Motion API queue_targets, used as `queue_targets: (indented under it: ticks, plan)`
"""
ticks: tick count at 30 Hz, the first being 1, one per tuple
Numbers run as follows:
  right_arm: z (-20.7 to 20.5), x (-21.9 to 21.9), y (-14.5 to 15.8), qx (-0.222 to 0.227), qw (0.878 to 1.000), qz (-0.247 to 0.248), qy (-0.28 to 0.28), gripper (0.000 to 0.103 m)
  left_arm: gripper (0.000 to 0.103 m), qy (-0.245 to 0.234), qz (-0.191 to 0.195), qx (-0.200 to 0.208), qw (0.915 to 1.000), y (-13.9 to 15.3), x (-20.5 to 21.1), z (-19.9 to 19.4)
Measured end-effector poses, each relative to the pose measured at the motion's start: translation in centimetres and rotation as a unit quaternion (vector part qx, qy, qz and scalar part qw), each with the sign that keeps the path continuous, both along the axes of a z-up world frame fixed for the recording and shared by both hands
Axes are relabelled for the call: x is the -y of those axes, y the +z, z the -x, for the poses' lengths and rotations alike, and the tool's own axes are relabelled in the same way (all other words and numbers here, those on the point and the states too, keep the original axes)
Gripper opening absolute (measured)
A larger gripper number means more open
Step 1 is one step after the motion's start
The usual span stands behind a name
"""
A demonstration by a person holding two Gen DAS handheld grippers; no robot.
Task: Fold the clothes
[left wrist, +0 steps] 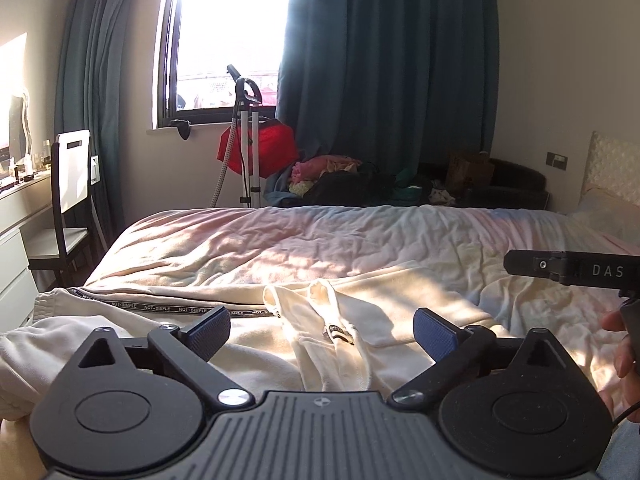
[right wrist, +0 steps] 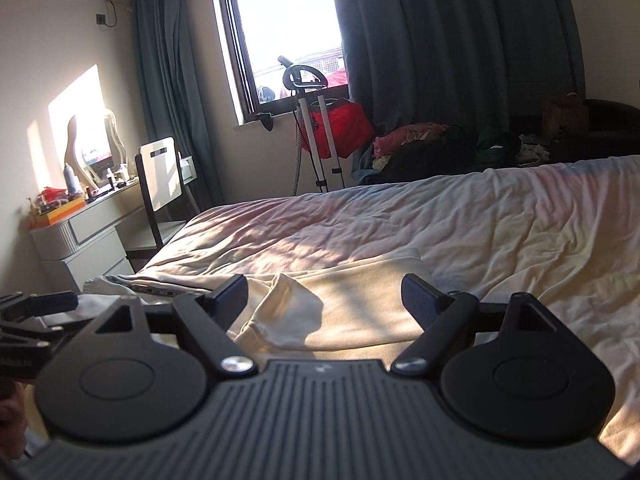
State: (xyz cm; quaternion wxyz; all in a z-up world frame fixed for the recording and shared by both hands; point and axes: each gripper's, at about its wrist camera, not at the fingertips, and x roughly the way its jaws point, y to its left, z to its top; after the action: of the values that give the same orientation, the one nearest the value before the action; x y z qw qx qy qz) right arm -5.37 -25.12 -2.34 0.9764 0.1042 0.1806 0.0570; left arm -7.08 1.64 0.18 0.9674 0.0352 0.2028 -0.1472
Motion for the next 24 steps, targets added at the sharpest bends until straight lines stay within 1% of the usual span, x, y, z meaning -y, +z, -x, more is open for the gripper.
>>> queue_targets:
  ticks: [1,4,8,12,14,16,18,21,22,23,24]
  plan:
    - [0.1,0.2,-0.3,0.000,1.000,-0.003,-0.001,0.085,0.103,0.002,-0.002,-0.001,1.0000,-0.3,-0.2,0.0]
    - [0.2,0.4,-1.4,-0.005,1.000,0.008,-0.010,0.085,0.103,0.010,-0.007,-0.011,0.9999,-1.2,-0.7,-0.3]
    - [-0.4,0.7,-2.5,-0.020,0.999,0.013,-0.022,0.085,0.103,0.039,-0.009,-0.027,0.9988,-2.0,-1.7,-1.2]
    - [-0.8,0.8,-2.8,-0.025,0.999,0.015,-0.026,0.085,0.103,0.066,-0.008,-0.044,0.9968,-2.7,-2.9,-2.1]
    - [-0.7,0.9,-2.9,-0.027,0.999,0.010,-0.026,0.085,0.103,0.079,-0.005,-0.059,0.9951,-2.9,-3.7,-2.8]
    - [-0.8,1.0,-3.0,-0.032,0.999,0.005,-0.025,0.085,0.103,0.103,0.017,-0.091,0.9904,-2.9,-5.5,-3.5]
    - [-1.0,1.1,-3.1,-0.039,0.999,0.000,-0.024,0.085,0.103,0.127,0.041,-0.125,0.9830,-2.9,-7.4,-4.2]
    - [-1.4,1.2,-3.4,-0.049,0.999,-0.004,-0.023,0.085,0.103,0.164,0.078,-0.176,0.9675,-3.0,-10.3,-5.3]
    - [-1.6,1.2,-3.5,-0.052,0.998,-0.005,-0.022,0.085,0.103,0.179,0.101,-0.197,0.9586,-3.1,-11.6,-5.6]
    - [-1.6,1.3,-3.6,-0.056,0.998,-0.006,-0.022,0.085,0.103,0.196,0.126,-0.219,0.9476,-3.3,-13.0,-5.9]
    - [-1.7,1.3,-3.6,-0.059,0.998,-0.006,-0.021,0.085,0.103,0.216,0.163,-0.243,0.9317,-3.7,-14.8,-6.2]
